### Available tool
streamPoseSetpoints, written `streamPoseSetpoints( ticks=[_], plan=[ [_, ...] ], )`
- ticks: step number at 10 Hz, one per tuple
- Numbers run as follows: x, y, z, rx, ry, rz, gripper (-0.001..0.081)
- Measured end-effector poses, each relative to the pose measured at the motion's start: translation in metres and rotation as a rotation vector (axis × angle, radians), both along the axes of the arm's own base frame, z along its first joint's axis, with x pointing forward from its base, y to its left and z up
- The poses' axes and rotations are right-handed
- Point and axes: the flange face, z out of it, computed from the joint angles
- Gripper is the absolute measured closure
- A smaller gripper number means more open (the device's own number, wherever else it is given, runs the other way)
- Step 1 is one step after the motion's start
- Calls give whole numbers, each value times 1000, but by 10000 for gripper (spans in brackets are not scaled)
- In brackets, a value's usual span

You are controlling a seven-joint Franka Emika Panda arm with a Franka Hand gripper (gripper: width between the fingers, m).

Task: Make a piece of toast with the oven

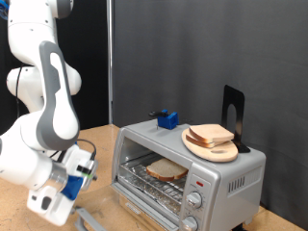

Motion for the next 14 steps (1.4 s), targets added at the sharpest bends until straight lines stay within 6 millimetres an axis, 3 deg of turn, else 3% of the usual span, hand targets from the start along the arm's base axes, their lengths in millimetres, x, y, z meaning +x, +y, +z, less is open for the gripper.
streamPoseSetpoints(
  ticks=[6,14],
  plan=[
    [-7,5,68,147,-131,97,-2],
    [-16,24,88,82,-241,120,-2]
  ],
)
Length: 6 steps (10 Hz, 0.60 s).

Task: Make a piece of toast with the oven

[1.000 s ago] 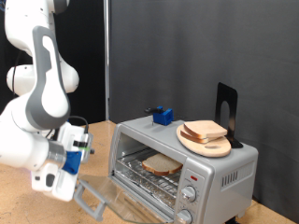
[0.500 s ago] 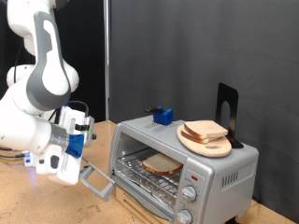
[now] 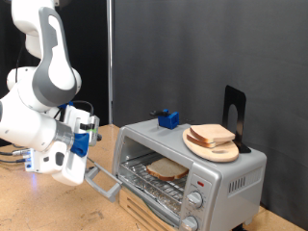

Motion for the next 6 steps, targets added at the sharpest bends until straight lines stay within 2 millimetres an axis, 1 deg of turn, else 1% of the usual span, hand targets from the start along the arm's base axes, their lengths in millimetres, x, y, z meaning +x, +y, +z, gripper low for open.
streamPoseSetpoints(
  ticks=[2,3,5,6],
  plan=[
    [-1,2,2,-3,-11,0,-2],
    [-1,2,3,-3,12,-10,-2],
    [4,3,6,-8,103,-50,-2],
    [4,14,17,89,190,-71,-2]
  ],
)
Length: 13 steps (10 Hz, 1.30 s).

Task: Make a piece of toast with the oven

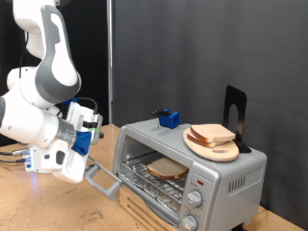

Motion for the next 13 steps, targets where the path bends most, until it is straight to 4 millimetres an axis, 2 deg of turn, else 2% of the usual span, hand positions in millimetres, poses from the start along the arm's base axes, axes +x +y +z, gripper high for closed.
streamPoseSetpoints(
  ticks=[2,5,7,10,13],
  plan=[
    [6,15,25,64,85,-20,-2],
    [12,32,58,67,91,-33,-2],
    [14,42,74,57,92,-44,-2],
    [17,48,76,37,111,-56,-2],
    [12,32,73,-6,19,-84,-2]
  ],
)
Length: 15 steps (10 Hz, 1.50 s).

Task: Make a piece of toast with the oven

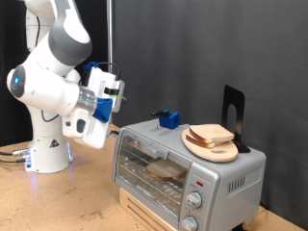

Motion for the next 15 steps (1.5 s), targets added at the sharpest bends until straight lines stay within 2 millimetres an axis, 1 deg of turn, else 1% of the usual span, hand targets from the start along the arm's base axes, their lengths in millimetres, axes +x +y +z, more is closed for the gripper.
streamPoseSetpoints(
  ticks=[1,3,5,7,8,9,10,12,14,15],
  plan=[
    [-8,-8,2,-18,-43,-13,-2],
    [-9,-5,2,4,-23,-4,-2],
    [-8,-10,17,51,-51,-13,-2],
    [-11,-28,35,78,-82,-39,-2],
    [-13,-39,39,69,-90,-56,-2],
    [-17,-49,39,60,-75,-33,-2],
    [-20,-61,36,57,-59,-12,-2],
    [-18,-90,22,70,-26,-43,-2],
    [-14,-117,4,78,19,-84,-2],
    [-8,-127,-7,67,31,-120,-2]
  ],
)
